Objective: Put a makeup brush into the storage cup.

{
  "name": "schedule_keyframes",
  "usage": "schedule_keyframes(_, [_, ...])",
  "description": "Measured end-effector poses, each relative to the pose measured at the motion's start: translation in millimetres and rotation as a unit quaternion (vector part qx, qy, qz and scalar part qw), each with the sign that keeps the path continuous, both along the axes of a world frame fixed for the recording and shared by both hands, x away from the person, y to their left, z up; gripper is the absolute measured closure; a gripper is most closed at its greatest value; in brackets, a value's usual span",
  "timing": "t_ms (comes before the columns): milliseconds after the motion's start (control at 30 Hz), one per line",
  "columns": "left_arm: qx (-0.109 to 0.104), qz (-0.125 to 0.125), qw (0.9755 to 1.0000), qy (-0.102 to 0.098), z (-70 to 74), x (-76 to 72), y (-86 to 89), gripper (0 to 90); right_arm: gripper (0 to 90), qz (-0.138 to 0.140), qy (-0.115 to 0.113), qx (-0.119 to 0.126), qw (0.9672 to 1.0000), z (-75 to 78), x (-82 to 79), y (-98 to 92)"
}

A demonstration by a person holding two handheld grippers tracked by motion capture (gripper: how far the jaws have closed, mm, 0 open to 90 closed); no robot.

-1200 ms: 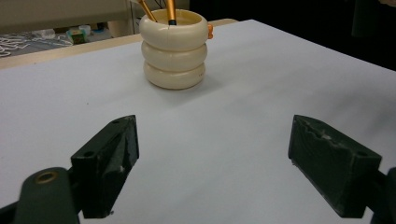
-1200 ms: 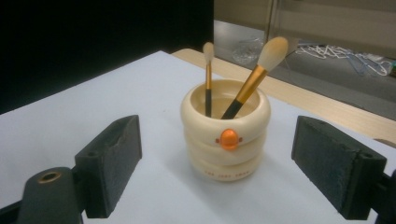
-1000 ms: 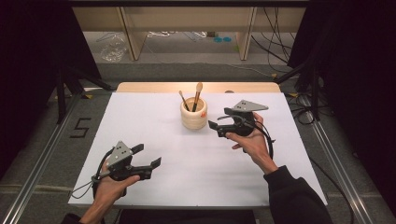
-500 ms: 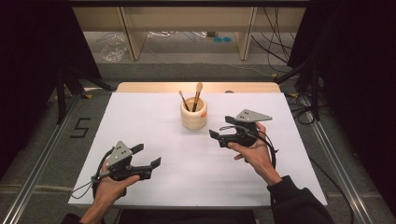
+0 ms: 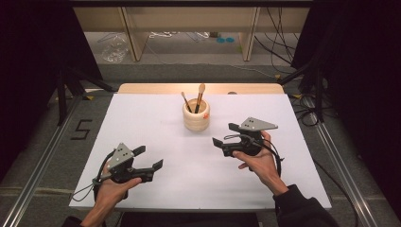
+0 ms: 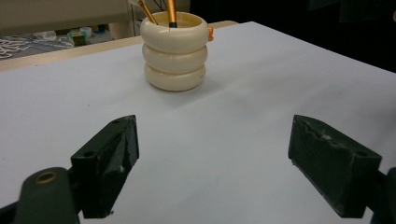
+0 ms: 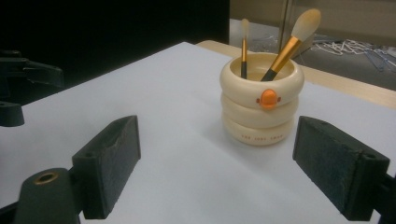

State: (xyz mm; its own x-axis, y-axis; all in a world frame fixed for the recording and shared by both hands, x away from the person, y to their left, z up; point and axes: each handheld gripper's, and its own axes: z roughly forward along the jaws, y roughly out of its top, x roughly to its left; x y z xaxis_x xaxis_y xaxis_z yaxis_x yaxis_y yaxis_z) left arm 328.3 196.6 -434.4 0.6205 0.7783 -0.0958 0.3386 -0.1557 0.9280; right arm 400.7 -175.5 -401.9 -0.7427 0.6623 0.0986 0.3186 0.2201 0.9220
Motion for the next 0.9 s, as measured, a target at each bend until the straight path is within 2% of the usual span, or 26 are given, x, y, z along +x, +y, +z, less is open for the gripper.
schedule_keyframes(133, [0.000, 0.000, 1.0000, 0.000, 0.0, -0.1, 0.0, 16.1, 16.0, 0.001, 0.004, 0.002, 1.0000, -1.7, -4.3, -2.8])
schedule_keyframes(167, [0.000, 0.000, 1.0000, 0.000, 0.0, 0.0, 0.0, 16.1, 16.1, -0.001, 0.006, -0.003, 1.0000, -1.7, -5.7, -4.0])
schedule_keyframes(600, [0.001, 0.000, 1.0000, 0.000, -0.1, -0.4, 0.4, 16.1, 16.1, -0.002, 0.007, 0.010, 0.9999, -7.1, -21.0, -9.9])
schedule_keyframes(633, [0.000, 0.000, 1.0000, 0.000, -0.1, -0.4, 0.3, 16.1, 16.1, -0.003, 0.009, 0.004, 0.9999, -7.4, -22.8, -11.4])
schedule_keyframes(667, [-0.005, 0.004, 1.0000, 0.004, -0.4, -0.9, -0.3, 16.1, 16.1, -0.001, 0.011, 0.009, 0.9999, -8.9, -23.9, -11.5])
schedule_keyframes(733, [0.002, -0.001, 1.0000, 0.000, 0.0, -0.4, 0.5, 16.1, 16.0, -0.007, 0.009, 0.006, 0.9999, -9.8, -26.6, -13.3])
schedule_keyframes(900, [0.000, -0.001, 1.0000, 0.000, -0.3, -0.1, 0.1, 16.1, 16.0, -0.013, 0.009, 0.002, 0.9999, -11.0, -33.6, -16.8])
